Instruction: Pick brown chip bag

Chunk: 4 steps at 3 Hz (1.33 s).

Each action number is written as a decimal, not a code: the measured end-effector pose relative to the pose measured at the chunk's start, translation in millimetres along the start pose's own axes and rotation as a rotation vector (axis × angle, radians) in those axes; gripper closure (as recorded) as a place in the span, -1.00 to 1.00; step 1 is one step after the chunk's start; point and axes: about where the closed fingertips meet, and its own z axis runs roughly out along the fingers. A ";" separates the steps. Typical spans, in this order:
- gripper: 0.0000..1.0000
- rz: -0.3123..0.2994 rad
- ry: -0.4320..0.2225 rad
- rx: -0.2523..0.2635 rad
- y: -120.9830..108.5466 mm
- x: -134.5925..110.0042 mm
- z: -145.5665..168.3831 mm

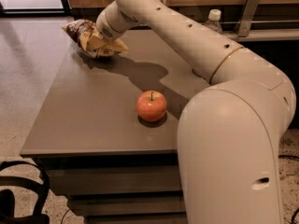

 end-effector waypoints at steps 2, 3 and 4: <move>1.00 -0.094 -0.031 0.055 -14.7 -35.3 -33.2; 1.00 -0.138 -0.031 0.088 -21.9 -51.6 -54.3; 1.00 -0.193 -0.019 0.132 -32.0 -74.5 -88.8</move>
Offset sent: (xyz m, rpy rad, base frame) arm -0.0073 -0.0104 0.0957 -0.0275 -0.2003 0.0330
